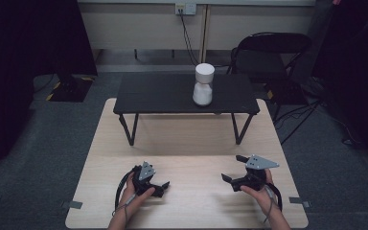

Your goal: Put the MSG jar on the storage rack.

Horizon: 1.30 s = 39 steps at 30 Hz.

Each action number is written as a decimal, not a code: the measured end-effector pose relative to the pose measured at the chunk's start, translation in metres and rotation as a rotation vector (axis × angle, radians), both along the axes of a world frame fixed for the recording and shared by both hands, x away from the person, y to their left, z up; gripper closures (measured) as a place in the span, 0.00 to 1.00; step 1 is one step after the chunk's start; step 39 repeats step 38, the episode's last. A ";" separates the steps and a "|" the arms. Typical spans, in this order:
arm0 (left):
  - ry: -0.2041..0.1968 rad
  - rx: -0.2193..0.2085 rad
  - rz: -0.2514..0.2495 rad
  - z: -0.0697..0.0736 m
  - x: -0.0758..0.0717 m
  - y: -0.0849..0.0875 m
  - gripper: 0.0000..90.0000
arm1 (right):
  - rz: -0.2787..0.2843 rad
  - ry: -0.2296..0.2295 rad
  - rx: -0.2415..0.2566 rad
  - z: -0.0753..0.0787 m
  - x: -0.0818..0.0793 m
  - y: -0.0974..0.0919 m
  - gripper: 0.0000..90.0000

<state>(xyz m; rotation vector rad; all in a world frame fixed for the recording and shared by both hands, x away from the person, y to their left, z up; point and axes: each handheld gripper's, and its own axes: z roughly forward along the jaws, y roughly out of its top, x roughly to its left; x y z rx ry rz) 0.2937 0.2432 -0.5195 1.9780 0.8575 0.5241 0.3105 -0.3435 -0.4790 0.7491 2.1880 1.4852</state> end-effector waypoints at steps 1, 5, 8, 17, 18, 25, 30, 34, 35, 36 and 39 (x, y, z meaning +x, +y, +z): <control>0.000 0.000 0.000 0.000 0.000 0.000 0.00 | 0.002 0.003 0.004 -0.001 0.000 -0.001 0.00; 0.000 0.001 0.000 0.000 0.000 0.000 0.00 | -0.007 0.010 0.005 -0.002 -0.001 0.000 0.00; 0.000 0.001 0.000 0.000 0.000 0.000 0.00 | -0.005 0.017 0.002 -0.003 -0.001 0.000 0.00; 0.000 0.000 0.000 0.000 0.000 0.000 0.00 | 0.003 0.030 0.001 -0.005 -0.001 0.000 0.00; 0.001 0.000 0.000 0.000 0.000 0.000 0.00 | 0.002 0.031 -0.001 -0.005 -0.001 0.000 0.00; 0.000 0.001 0.000 0.000 0.000 0.000 0.00 | 0.009 0.041 -0.007 -0.005 0.000 0.001 0.00; 0.000 0.000 0.000 0.000 0.000 0.000 0.00 | 0.015 0.037 -0.004 -0.005 0.000 0.000 0.00; 0.000 0.000 0.000 0.000 0.000 0.000 0.00 | 0.011 0.041 -0.006 -0.005 0.000 0.000 0.00; 0.000 0.000 0.000 0.000 0.000 0.000 0.00 | 0.009 0.042 -0.005 -0.005 0.000 0.000 0.00; 0.000 0.000 0.000 0.000 0.000 0.000 0.00 | 0.012 0.046 -0.004 -0.006 0.001 0.000 0.00; 0.000 0.000 0.000 0.000 0.000 0.000 0.00 | 0.013 0.045 -0.006 -0.006 0.001 0.000 0.00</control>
